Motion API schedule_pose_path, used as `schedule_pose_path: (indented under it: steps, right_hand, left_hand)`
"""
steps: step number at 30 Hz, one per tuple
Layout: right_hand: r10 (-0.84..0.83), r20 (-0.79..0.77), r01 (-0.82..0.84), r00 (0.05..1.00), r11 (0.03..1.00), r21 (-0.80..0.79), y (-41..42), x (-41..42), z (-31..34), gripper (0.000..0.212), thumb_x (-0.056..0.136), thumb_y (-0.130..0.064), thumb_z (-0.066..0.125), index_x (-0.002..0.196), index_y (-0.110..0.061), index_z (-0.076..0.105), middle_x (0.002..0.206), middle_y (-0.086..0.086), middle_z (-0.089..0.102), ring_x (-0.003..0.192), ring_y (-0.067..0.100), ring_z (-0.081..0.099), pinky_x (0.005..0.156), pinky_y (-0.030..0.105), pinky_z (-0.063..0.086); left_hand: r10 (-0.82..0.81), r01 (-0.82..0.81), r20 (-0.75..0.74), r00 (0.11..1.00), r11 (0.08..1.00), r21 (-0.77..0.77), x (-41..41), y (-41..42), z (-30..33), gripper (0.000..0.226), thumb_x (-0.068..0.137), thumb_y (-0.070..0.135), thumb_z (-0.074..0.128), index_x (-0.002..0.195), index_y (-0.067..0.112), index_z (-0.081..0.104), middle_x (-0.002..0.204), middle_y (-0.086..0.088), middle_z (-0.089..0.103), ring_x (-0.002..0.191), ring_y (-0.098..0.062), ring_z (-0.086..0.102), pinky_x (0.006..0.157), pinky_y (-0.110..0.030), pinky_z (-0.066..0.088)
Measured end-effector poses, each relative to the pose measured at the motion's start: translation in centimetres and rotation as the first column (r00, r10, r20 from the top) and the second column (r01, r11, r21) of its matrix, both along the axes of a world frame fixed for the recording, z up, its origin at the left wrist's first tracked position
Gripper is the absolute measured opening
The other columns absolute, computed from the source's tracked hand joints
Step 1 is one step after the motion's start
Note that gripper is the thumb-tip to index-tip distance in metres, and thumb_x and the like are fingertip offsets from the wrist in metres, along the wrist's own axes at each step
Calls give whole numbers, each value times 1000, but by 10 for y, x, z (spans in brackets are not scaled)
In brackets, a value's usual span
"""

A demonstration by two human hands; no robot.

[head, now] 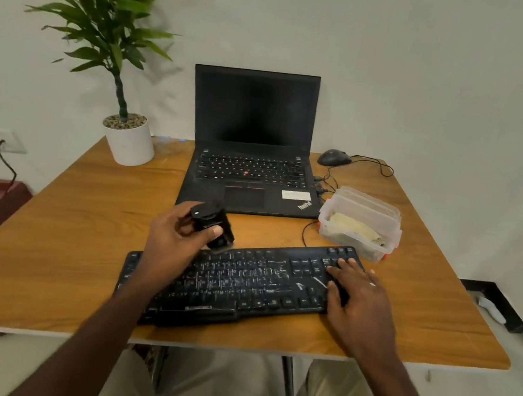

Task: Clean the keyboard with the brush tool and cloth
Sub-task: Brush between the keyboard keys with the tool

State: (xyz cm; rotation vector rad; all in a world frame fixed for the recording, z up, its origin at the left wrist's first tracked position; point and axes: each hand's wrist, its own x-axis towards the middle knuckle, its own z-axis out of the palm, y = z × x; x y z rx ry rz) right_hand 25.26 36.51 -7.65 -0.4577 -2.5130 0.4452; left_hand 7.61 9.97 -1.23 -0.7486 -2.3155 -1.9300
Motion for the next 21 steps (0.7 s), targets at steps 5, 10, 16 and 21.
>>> schedule_pose_path:
  steps: [5,10,16,21]
  right_hand:
    - [136,-54,-134,989,990,52,-38,-21,-1,43,97,-32,41,120,-12,72,131,7,67,129,18,56,116,42,34]
    - [256,32,-258,966,956,139,-67,-40,-7,43,99,-34,40,118,-15,72,132,4,66,131,16,55,114,43,38]
    - [273,64,-280,960,944,177,-70,-40,-9,44,99,-33,41,121,-11,72,129,6,68,127,18,58,112,38,41]
    - [279,86,-291,956,939,182,-72,-41,-8,44,98,-31,41,122,-11,71,130,7,67,129,18,57,112,38,40]
  left_hand:
    - [215,-233,95,972,934,269,4,-79,-15,31,86,0,70,112,15,65,94,9,75,86,0,70,75,-19,59]
    - [200,-243,159,967,913,328,0,-133,-24,30,80,8,69,107,21,68,97,8,75,96,-11,70,82,-31,61]
    - [181,-227,186,966,936,267,-4,-143,-32,34,84,-6,67,109,17,66,96,7,76,96,-10,71,86,-32,60]
    - [110,-131,107,988,969,209,-10,-117,-30,35,83,-10,69,114,6,65,100,0,77,98,-15,73,81,-24,58]
